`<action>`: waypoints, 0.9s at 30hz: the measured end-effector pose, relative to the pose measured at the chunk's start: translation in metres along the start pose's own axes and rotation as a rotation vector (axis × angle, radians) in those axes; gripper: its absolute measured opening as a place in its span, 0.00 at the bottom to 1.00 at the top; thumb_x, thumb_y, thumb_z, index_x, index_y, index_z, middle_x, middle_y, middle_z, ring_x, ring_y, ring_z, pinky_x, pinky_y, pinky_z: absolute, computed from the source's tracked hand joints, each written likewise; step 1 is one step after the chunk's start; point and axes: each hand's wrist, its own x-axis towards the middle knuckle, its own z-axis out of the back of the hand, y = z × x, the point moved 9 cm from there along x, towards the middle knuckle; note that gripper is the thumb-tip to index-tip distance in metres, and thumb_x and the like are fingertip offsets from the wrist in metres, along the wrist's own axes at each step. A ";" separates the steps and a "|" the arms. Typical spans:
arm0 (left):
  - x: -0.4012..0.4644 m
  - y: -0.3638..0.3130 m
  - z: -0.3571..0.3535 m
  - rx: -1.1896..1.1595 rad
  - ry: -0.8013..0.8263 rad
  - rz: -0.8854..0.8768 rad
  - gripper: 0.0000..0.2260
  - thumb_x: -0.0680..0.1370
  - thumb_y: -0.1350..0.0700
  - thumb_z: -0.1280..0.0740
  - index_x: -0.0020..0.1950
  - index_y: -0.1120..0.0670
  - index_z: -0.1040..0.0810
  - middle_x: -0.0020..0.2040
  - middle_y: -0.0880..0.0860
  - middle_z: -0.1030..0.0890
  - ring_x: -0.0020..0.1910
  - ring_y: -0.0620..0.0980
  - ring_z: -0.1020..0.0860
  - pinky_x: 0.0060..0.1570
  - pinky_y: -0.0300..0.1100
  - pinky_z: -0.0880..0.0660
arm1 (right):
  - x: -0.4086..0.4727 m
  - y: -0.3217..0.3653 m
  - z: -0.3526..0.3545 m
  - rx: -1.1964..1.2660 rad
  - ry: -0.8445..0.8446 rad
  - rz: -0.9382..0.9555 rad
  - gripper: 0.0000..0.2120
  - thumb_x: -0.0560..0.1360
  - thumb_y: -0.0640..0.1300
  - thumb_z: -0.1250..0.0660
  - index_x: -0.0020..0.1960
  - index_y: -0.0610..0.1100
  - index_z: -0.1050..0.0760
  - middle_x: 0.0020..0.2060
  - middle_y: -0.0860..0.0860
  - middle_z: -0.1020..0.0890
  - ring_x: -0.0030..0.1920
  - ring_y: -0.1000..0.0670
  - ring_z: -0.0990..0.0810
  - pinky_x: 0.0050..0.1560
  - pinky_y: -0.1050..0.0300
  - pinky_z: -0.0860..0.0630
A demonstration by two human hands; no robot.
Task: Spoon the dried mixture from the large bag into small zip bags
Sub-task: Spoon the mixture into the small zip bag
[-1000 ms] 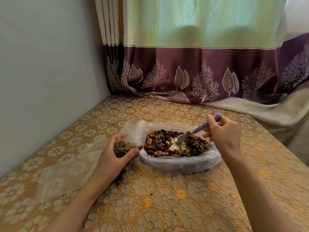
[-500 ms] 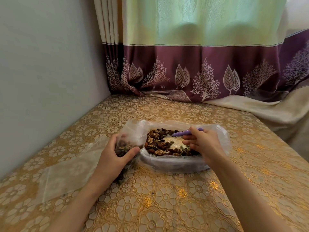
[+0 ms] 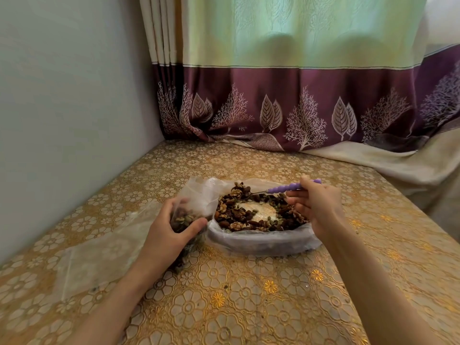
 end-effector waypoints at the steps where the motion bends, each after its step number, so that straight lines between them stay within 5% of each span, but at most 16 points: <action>1: 0.000 0.000 0.000 0.003 -0.001 -0.001 0.21 0.61 0.40 0.31 0.51 0.38 0.31 0.50 0.38 0.26 0.43 0.22 0.28 0.37 0.20 0.31 | 0.000 0.003 -0.001 0.007 0.005 0.009 0.16 0.80 0.42 0.41 0.37 0.37 0.23 0.26 0.48 0.19 0.27 0.53 0.22 0.26 0.66 0.28; 14: 0.001 0.002 0.003 0.018 -0.028 0.015 0.25 0.61 0.40 0.31 0.56 0.44 0.29 0.50 0.38 0.26 0.43 0.21 0.29 0.37 0.19 0.31 | -0.032 0.047 -0.037 0.097 0.198 0.208 0.15 0.80 0.43 0.39 0.39 0.36 0.23 0.32 0.43 0.18 0.27 0.53 0.23 0.24 0.65 0.30; 27: 0.001 0.006 0.005 -0.042 -0.049 0.058 0.21 0.61 0.42 0.30 0.51 0.45 0.27 0.47 0.43 0.21 0.44 0.33 0.24 0.37 0.24 0.29 | -0.054 0.068 -0.063 -0.095 0.390 0.500 0.06 0.79 0.35 0.41 0.47 0.37 0.26 0.31 0.53 0.16 0.28 0.52 0.21 0.26 0.64 0.27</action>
